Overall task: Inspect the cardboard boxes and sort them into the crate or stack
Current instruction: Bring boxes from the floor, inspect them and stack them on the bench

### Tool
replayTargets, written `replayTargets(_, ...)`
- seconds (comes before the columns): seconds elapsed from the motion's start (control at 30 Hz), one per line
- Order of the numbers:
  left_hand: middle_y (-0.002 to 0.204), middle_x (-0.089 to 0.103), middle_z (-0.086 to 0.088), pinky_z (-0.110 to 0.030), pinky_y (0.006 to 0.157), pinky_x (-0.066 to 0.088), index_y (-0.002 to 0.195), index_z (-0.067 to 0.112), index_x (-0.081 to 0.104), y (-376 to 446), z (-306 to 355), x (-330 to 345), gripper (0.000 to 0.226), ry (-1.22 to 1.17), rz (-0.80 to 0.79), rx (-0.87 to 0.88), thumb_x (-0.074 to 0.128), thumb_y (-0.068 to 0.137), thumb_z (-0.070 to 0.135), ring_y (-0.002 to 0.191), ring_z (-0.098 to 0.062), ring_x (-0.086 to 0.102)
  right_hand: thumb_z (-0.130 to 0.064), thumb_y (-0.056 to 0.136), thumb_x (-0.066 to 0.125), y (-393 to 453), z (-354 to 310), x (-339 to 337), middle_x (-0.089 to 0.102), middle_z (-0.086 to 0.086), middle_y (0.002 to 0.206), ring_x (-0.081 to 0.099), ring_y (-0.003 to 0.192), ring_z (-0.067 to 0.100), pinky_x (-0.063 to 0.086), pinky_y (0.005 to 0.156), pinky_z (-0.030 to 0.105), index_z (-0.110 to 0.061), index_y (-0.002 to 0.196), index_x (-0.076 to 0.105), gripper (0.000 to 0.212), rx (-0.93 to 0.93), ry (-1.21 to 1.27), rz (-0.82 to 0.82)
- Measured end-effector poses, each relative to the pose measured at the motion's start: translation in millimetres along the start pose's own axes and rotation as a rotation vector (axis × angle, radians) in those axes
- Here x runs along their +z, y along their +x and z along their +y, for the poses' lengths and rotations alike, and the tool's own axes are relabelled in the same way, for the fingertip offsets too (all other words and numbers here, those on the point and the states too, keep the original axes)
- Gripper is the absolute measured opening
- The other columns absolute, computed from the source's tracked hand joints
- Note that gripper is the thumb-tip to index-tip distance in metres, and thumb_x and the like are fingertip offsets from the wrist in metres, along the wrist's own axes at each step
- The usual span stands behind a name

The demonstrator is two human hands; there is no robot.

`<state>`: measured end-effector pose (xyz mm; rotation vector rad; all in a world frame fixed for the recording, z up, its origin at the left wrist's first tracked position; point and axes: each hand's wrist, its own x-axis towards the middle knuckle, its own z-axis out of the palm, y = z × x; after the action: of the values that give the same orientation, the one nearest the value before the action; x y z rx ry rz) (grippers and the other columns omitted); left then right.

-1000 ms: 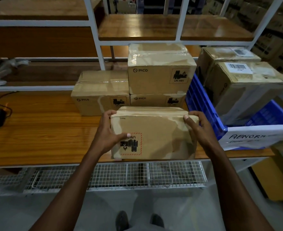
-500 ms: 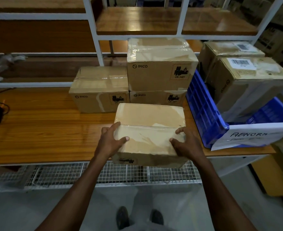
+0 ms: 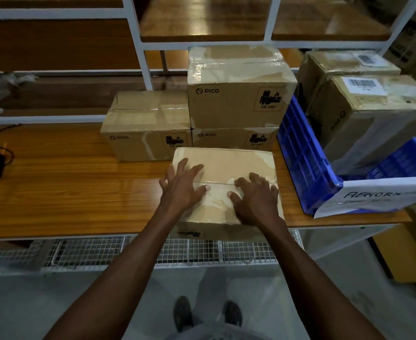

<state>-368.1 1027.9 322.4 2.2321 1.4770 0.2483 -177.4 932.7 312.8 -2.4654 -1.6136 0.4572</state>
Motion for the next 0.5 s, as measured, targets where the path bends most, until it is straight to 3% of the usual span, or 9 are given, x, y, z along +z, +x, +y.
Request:
replayTargets(0.17, 0.171, 0.008, 0.0, -0.072, 0.116, 0.004, 0.154, 0.047, 0.033, 22, 25, 16, 0.062, 0.108, -0.115, -0.065, 0.052, 0.097, 0.06, 0.154, -0.049, -0.009, -0.06, 0.097, 0.056, 5, 3, -19, 0.047, -0.003, 0.149, 0.042, 0.137, 0.026, 0.032, 0.109, 0.053, -0.042, 0.131, 0.061, 0.038, 0.004, -0.006, 0.032)
replayTargets(0.3, 0.161, 0.028, 0.001, -0.064, 0.114, 0.019, 0.142, 0.046, 0.051, 28, 24, 9, 0.048, 0.083, -0.062, -0.057, 0.062, 0.096, 0.049, 0.148, -0.044, 0.013, -0.061, 0.088, 0.066, 30, 21, -38, 0.059, -0.002, 0.137, 0.046, 0.132, 0.029, 0.036, 0.098, 0.045, -0.039, 0.099, 0.073, 0.025, 0.075, 0.275, 0.0)
replayTargets(0.33, 0.159, 0.031, 0.001, -0.061, 0.112, 0.022, 0.138, 0.045, 0.055, 29, 22, 5, 0.045, 0.046, -0.04, -0.056, 0.065, 0.094, 0.046, 0.145, -0.04, 0.017, -0.062, 0.086, 0.067, 35, 26, -40, 0.058, 0.0, 0.141, 0.045, 0.135, 0.032, 0.037, 0.103, 0.047, -0.039, 0.102, 0.073, 0.029, 0.105, 0.33, 0.034)
replayTargets(0.4, 0.158, 0.03, -0.002, -0.057, 0.11, 0.023, 0.135, 0.042, 0.058, 32, 15, 1, 0.049, -0.05, 0.001, -0.066, 0.073, 0.089, 0.045, 0.144, -0.037, 0.018, -0.051, 0.09, 0.072, 40, 37, -42, 0.044, 0.006, 0.154, 0.035, 0.144, 0.037, 0.03, 0.115, 0.054, -0.034, 0.129, 0.065, 0.044, 0.191, 0.363, 0.098)
replayTargets(0.43, 0.161, 0.024, -0.005, -0.057, 0.11, 0.022, 0.141, 0.04, 0.053, 32, 12, 0, 0.062, -0.095, 0.016, -0.088, 0.078, 0.085, 0.047, 0.146, -0.038, 0.016, -0.045, 0.091, 0.074, 39, 41, -43, 0.039, 0.008, 0.157, 0.033, 0.146, 0.038, 0.03, 0.117, 0.055, -0.03, 0.142, 0.056, 0.056, 0.233, 0.397, 0.113)
replayTargets(0.5, 0.169, 0.003, -0.01, -0.062, 0.113, 0.021, 0.159, 0.041, 0.022, 33, 6, 0, 0.104, -0.185, 0.01, -0.198, 0.085, 0.077, 0.052, 0.149, -0.045, 0.012, -0.035, 0.092, 0.077, 38, 48, -41, 0.044, 0.011, 0.154, 0.043, 0.141, 0.036, 0.04, 0.109, 0.046, -0.023, 0.152, 0.043, 0.07, 0.282, 0.563, 0.1)
